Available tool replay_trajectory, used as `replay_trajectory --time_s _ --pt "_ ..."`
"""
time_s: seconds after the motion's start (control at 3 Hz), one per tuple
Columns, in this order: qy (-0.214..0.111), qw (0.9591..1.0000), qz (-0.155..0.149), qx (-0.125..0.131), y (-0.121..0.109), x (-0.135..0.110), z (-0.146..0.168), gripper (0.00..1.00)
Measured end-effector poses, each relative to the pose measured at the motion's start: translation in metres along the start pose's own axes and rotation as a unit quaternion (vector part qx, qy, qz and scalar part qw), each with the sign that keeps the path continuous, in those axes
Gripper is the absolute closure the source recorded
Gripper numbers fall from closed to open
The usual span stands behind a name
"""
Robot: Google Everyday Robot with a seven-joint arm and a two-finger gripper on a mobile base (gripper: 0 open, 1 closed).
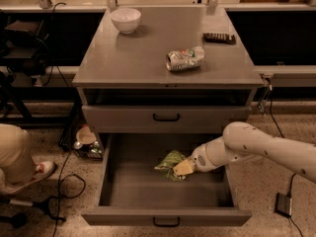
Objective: Place green jalapeno chip bag into middle drawer
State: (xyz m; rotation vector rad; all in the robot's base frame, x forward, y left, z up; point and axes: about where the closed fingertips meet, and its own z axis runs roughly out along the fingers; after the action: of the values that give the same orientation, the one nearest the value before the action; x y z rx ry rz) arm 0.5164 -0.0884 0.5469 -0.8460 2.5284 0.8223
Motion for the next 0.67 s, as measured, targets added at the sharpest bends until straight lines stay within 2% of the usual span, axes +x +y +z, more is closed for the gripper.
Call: replay_trajectory --time_s 0.33,0.67 --pt "-0.032 0.9994 -0.008 0.002 -0.019 -0.010 0.028 1.00" --pt "-0.048 0.9987 -0.015 -0.004 -0.035 -0.017 0.060 1.00"
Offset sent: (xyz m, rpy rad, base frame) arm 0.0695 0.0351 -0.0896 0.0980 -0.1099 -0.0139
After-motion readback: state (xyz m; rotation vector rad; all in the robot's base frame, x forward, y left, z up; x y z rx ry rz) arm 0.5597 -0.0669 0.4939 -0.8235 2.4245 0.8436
